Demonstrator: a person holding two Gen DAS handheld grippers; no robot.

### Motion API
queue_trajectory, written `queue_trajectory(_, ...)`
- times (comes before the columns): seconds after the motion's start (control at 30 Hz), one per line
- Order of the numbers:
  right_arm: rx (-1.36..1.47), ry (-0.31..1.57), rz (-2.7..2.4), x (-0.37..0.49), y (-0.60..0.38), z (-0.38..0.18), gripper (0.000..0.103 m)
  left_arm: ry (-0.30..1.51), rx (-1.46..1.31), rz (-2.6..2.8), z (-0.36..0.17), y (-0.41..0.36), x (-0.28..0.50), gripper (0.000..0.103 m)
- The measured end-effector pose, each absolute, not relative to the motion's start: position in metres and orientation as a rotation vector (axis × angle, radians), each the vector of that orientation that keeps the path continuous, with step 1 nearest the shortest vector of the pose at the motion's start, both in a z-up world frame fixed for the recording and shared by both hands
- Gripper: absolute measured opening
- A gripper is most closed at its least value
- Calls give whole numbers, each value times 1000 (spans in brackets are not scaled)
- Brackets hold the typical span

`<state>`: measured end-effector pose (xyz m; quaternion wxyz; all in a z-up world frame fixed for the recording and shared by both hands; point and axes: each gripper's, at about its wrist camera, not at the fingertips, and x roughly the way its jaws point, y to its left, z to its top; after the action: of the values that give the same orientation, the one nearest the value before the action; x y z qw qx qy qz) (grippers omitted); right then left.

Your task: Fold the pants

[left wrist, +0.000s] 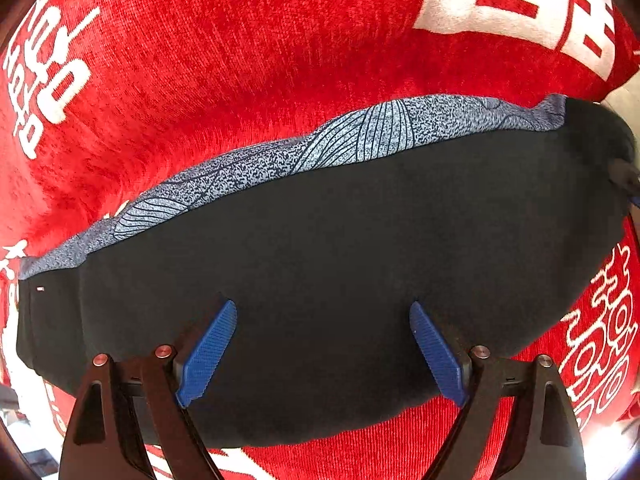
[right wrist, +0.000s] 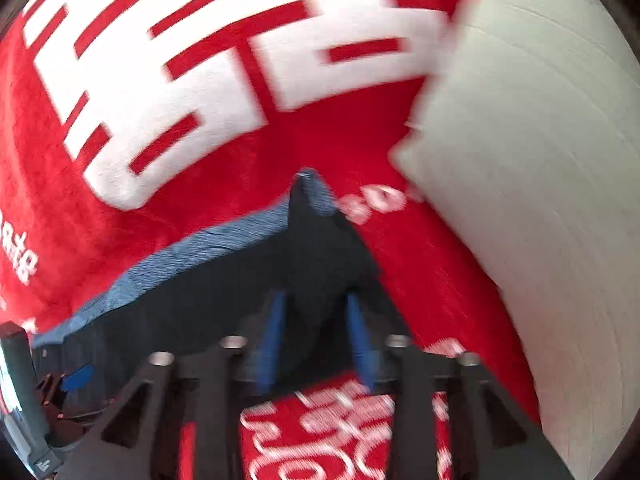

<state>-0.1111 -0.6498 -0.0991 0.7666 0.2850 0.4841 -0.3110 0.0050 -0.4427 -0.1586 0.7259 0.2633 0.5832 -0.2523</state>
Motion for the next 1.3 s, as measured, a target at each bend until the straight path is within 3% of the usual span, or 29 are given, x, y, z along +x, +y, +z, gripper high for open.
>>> queue_trajectory(0.17,597,1121,-707,-95,-670,-115,44,1281,581,-551,-163,-443,8,89)
queue_trajectory(0.47,546,1218,-857,-163,-653,-100,36,1294,578,-532,-165,-444,10,89)
queue_trajectory(0.63,479,1078,-787,-152,-635,-63,36,1252,611,-559,-146,-462,-6,89)
queue_trajectory(0.73,440,1151,-675,-123,-632,-82,36,1269,629,-553,-151,-470,-10,89)
queue_trajectory(0.83,421,1353,-691,-124,-634,-132,35,1266,612,-554,-156,-472,-10,90)
queue_trajectory(0.93,317,1336,-681,-127,-618,-130,36,1269,588,-539,-161,-466,-8,99)
queue_trajectory(1.3,313,1328,-682,-132,-619,-125,37,1287,556,-536,-163,-461,-8,100)
